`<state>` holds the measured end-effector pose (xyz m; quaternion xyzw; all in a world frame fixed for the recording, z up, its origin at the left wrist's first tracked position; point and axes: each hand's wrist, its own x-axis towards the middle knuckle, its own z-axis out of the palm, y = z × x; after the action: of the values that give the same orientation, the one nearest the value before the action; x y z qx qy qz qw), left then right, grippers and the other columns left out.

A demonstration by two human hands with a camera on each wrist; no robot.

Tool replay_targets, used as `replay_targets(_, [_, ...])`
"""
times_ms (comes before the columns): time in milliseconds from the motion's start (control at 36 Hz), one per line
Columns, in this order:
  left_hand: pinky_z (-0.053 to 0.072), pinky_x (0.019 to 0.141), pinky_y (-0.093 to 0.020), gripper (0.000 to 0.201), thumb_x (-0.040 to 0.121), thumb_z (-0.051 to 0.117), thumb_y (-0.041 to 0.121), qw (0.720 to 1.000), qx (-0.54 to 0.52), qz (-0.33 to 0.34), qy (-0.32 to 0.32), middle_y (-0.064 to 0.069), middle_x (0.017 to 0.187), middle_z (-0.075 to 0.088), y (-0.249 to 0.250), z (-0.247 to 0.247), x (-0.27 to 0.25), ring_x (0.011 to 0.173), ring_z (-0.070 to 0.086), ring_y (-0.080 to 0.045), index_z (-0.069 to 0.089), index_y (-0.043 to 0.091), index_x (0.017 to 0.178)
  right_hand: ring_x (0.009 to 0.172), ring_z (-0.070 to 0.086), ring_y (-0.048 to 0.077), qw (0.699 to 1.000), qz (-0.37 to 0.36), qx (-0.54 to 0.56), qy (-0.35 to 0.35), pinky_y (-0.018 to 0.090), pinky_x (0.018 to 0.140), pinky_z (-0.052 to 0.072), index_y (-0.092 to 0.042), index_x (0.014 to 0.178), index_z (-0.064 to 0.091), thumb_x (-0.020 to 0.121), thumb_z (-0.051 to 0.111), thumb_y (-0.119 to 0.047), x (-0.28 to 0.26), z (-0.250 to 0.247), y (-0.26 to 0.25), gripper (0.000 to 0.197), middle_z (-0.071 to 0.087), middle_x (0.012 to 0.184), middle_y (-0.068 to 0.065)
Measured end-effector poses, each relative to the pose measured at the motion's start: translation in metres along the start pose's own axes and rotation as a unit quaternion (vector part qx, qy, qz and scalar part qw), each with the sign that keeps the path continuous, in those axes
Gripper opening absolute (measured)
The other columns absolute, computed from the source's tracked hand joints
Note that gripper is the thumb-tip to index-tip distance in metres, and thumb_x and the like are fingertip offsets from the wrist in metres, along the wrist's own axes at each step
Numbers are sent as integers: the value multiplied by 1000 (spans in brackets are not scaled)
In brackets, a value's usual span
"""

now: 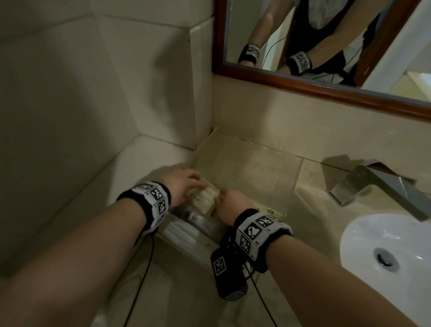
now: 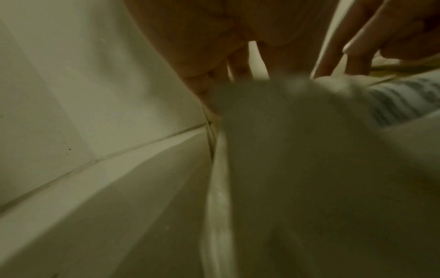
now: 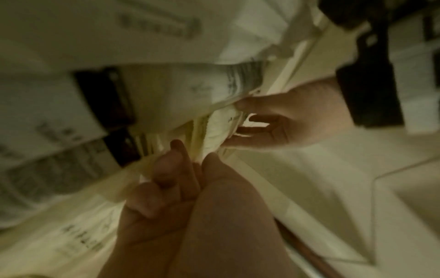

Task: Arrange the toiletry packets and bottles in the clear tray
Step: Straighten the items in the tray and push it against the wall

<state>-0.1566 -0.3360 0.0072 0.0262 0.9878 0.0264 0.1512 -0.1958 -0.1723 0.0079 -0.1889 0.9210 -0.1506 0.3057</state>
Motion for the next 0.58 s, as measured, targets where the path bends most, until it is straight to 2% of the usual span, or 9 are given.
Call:
replay_targets(56, [24,112,-25,59,90,57,25,1000,1,-3,-6,6,155,23,-2,2,1,140,29,-16,34,39,142,104,61,29,999,-9,-21,32,33,78,47,-15,124,47,97,42,-25,-5,-2,1,29,62,116,9])
replay_targets(111, [21,113,-24,60,90,57,22,1000,-8,-10,-19,5,157,19,-4,4,4,143,25,-16,33,38,142,104,61,29,995,-46,-69,52,34,78,49,-18,126,46,96,42,-23,-8,-2,0,31,59,118,7])
replay_targets(194, [24,112,-23,60,90,56,11,998,-28,-17,-44,3,157,18,-3,3,6,143,24,-18,37,33,142,114,56,28,984,-99,-143,22,37,88,52,-26,135,45,97,41,-25,-6,-2,0,38,50,131,4])
replay_targets(306, [23,113,-23,69,88,55,5,997,-3,-28,-75,1,159,16,-6,-1,10,144,24,-19,28,33,145,113,55,29,973,-93,-211,-15,37,85,49,-25,135,45,99,38,-29,0,-6,-2,37,46,131,6])
replay_targets(333, [24,113,-25,71,88,55,7,995,9,-35,-92,0,158,17,-5,-3,10,143,25,-20,24,31,147,114,55,29,972,-90,-216,-22,37,88,50,-23,133,48,99,38,-30,1,-7,-2,36,46,130,6])
replay_targets(389, [33,110,-29,67,88,57,15,992,42,-37,-111,-5,153,31,-3,-7,9,136,38,-23,27,28,147,115,55,29,970,-89,-222,-29,38,93,50,-22,130,53,99,39,-31,2,-7,-4,35,47,130,6])
replay_targets(444, [35,107,-31,64,88,57,19,992,67,-22,-106,-6,147,40,0,-8,8,131,42,-24,30,25,145,111,56,29,969,-89,-229,-20,38,91,50,-20,127,56,98,42,-34,1,-5,-7,35,48,127,5])
replay_targets(500, [28,111,-31,67,88,56,16,992,69,-17,-105,-6,151,32,0,-4,9,136,33,-25,24,22,148,106,57,28,966,-97,-240,1,38,85,51,-20,123,59,95,47,-39,-2,-3,-8,36,48,122,3])
replay_targets(583, [28,110,-27,64,88,58,21,996,59,-27,-62,-4,151,28,2,-4,8,136,32,-22,30,23,145,104,54,28,958,-132,-251,45,39,82,47,-21,124,57,91,52,-46,-10,-2,-3,41,46,120,4])
